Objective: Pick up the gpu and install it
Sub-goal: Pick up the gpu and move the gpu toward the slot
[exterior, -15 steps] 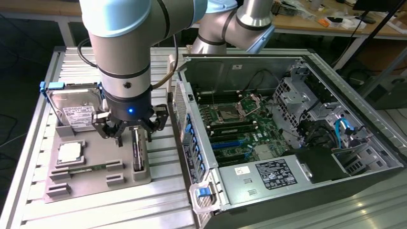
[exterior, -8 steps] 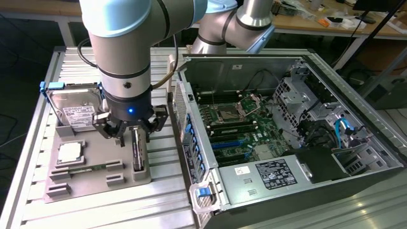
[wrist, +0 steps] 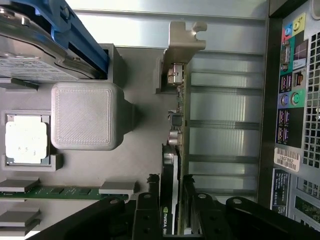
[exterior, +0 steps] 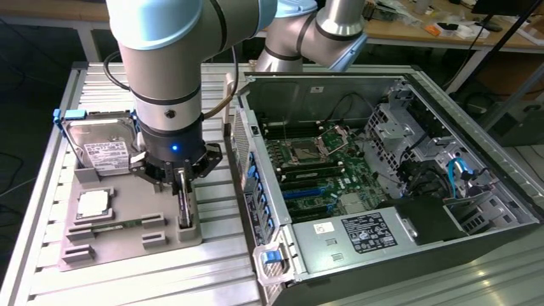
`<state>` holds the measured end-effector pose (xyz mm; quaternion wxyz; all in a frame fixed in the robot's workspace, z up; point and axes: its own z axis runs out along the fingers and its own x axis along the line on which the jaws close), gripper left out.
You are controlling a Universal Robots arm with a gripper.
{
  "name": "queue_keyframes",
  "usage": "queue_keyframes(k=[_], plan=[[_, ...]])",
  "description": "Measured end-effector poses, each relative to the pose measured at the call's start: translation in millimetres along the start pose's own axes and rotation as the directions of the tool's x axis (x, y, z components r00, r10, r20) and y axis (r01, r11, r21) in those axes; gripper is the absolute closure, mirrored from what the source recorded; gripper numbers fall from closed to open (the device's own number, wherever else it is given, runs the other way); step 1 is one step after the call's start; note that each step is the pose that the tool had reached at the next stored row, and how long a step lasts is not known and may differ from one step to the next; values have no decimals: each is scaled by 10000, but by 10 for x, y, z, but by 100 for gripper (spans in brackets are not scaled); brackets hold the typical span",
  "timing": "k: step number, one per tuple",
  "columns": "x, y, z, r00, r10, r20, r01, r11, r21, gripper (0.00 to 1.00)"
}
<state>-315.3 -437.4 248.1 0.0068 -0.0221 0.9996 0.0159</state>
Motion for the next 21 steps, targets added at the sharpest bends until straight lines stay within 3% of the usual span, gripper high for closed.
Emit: queue_keyframes(k=[9, 16, 21], plan=[[0, 1, -6, 10000, 0, 3, 0, 10000, -3, 73], [-3, 7, -158, 10000, -1, -1, 1, 10000, 0, 73], [-4, 14, -213, 10000, -1, 0, 1, 10000, 0, 73]])
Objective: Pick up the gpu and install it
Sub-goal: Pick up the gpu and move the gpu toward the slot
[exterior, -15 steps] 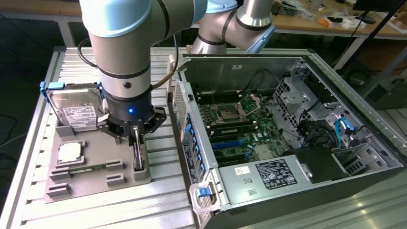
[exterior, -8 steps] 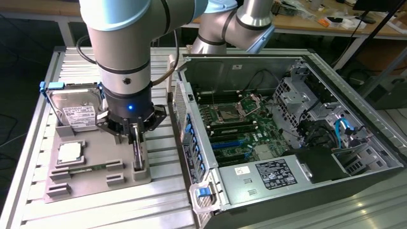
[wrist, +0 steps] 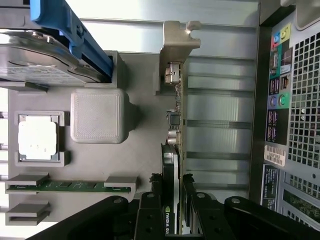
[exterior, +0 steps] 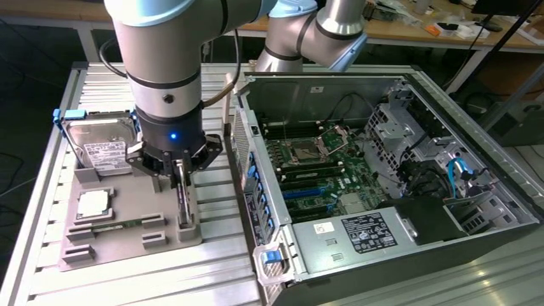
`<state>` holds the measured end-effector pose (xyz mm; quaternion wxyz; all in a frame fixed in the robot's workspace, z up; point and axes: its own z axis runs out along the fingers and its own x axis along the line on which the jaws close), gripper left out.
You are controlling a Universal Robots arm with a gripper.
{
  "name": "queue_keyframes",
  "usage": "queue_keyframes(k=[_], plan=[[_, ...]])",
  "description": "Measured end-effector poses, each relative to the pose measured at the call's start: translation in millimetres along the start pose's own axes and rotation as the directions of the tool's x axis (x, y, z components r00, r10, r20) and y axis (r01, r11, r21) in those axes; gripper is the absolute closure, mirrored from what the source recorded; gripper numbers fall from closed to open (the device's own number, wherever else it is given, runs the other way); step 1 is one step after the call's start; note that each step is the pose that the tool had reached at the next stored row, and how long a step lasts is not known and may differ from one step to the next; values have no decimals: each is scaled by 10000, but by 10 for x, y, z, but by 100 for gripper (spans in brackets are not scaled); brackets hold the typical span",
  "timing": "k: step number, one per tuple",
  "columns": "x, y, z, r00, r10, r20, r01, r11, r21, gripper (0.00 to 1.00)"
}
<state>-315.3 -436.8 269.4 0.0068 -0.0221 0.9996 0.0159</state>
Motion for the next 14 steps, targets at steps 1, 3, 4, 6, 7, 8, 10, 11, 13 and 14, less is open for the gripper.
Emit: queue_keyframes(k=[1, 3, 4, 6, 7, 8, 10, 11, 13, 14], plan=[[0, 1, -9, 10000, 1, 1, -1, 10000, -1, 73], [-1, 3, -36, 10000, 0, 0, 0, 10000, 0, 73], [-1, 5, -65, 10000, 0, 0, 0, 10000, 0, 73], [-2, 10, -134, 10000, 1, 0, -1, 10000, 1, 73], [-2, 14, -172, 10000, 1, -1, -1, 10000, 7, 73], [-3, 18, -232, 10000, 1, -1, -1, 10000, 21, 73], [-5, 23, -326, 10000, 0, -2, 0, 10000, 48, 73], [-6, 26, -370, 10000, 0, -2, 0, 10000, 68, 73], [-7, 31, -463, 10000, -1, -5, 1, 9999, 109, 73], [-8, 34, -508, 10000, -1, -5, 1, 9999, 125, 73]])
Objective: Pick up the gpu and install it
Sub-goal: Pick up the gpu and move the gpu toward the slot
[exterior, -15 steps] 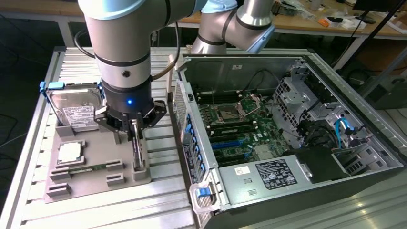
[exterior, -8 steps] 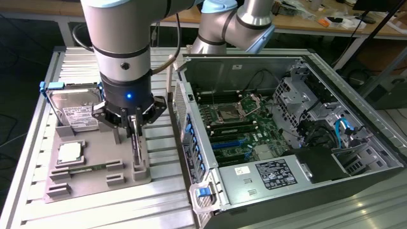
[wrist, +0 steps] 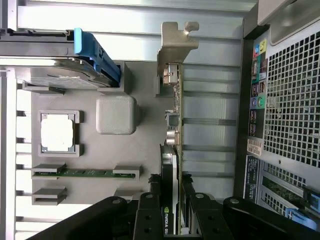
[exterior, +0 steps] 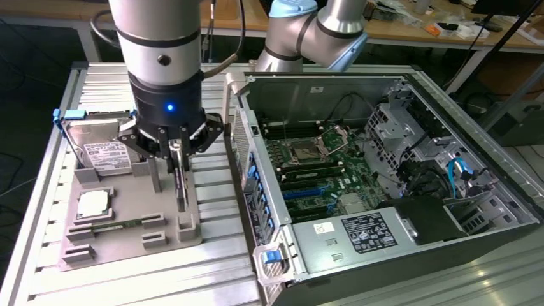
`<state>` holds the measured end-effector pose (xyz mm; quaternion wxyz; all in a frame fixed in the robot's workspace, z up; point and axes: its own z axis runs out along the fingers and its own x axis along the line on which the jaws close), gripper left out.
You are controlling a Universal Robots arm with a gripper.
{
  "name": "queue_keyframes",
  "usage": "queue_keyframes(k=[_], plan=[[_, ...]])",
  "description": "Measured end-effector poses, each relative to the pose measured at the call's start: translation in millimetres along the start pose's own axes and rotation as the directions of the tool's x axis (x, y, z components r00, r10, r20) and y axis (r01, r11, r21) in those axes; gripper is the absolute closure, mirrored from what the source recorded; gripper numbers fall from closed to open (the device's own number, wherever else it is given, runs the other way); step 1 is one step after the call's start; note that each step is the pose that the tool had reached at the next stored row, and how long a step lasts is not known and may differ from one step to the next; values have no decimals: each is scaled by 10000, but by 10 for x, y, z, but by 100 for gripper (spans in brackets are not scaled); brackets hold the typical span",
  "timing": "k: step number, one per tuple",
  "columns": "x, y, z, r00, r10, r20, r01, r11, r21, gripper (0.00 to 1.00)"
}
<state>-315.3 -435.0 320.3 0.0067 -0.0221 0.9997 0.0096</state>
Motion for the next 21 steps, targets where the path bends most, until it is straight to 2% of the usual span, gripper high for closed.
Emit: queue_keyframes(k=[16, 21], plan=[[-12, 45, -724, 10000, -2, -10, 2, 9998, 208, 73], [-17, 61, -957, 10000, -4, -13, 5, 9996, 290, 73]])
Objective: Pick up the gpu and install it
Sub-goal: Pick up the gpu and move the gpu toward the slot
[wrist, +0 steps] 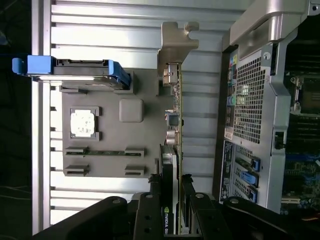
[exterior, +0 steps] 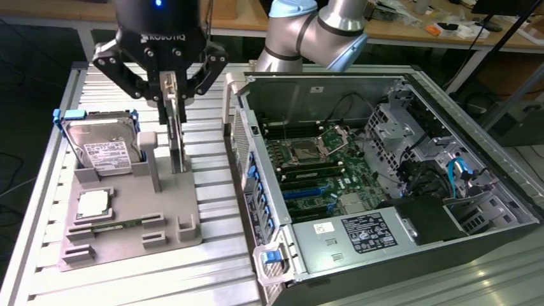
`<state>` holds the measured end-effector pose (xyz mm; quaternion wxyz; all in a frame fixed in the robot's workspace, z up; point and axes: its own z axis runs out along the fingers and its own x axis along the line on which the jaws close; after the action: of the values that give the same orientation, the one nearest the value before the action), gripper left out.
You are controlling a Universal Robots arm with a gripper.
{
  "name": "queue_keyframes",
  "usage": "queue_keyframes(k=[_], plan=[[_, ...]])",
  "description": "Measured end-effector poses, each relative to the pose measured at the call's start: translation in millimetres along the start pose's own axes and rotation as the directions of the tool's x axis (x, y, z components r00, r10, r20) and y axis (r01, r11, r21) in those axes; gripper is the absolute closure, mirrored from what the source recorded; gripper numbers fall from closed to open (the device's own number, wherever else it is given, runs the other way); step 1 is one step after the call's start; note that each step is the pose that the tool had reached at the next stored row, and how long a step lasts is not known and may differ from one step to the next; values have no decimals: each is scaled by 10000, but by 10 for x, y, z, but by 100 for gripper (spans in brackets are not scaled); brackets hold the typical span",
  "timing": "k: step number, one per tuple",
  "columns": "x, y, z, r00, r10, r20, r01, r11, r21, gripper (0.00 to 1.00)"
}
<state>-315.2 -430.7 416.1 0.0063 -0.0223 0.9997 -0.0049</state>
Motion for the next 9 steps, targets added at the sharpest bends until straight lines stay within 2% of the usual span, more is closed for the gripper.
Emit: queue_keyframes(k=[9], plan=[[-6, 15, -413, 10000, -1, -5, 1, 9999, 118, 73]])
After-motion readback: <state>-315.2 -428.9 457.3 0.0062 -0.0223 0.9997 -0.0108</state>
